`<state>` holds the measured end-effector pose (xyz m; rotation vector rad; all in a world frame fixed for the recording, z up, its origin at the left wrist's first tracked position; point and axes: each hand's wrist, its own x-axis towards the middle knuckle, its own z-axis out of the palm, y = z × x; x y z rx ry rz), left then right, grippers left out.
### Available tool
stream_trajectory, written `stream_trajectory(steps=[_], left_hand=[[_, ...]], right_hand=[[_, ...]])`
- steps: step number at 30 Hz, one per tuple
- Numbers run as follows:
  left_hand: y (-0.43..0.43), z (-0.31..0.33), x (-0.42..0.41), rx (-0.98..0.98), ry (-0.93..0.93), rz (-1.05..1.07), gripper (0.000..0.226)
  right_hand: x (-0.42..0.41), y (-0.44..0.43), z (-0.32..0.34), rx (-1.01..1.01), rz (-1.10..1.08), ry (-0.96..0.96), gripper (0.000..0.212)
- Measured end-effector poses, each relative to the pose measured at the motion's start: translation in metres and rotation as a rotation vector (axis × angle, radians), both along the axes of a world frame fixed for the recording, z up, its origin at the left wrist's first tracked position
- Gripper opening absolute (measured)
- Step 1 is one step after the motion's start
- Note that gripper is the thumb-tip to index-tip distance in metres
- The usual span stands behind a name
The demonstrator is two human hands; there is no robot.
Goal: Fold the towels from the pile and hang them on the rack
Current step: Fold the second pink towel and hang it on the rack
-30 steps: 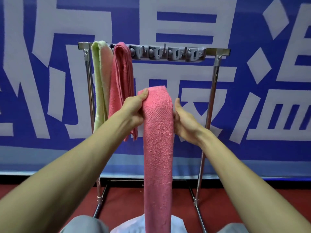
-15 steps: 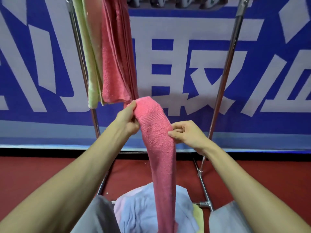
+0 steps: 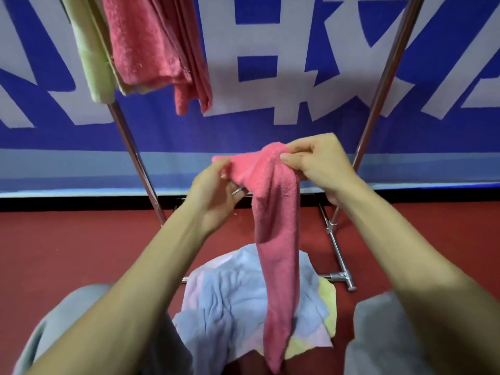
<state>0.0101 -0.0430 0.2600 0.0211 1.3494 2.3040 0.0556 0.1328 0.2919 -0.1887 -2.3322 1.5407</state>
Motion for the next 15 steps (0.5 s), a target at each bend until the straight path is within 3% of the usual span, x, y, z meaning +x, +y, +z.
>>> stream_trajectory(steps=[6,9,15], left_hand=[[-0.001,0.005,0.024,-0.189,0.144,-0.224,0.044],[0.004,0.000,0.037,-0.313,0.260,-0.207,0.056],[0.012,-0.005,0.052,-0.398,0.465,-0.042,0.025]], right_hand=[[0.017,-0.003,0.012,-0.255,0.055,0.005,0.006],[0.021,0.002,0.015,-0.437,0.049,0.001,0.007],[0.026,0.015,0.013,-0.628,-0.029,-0.013,0.008]])
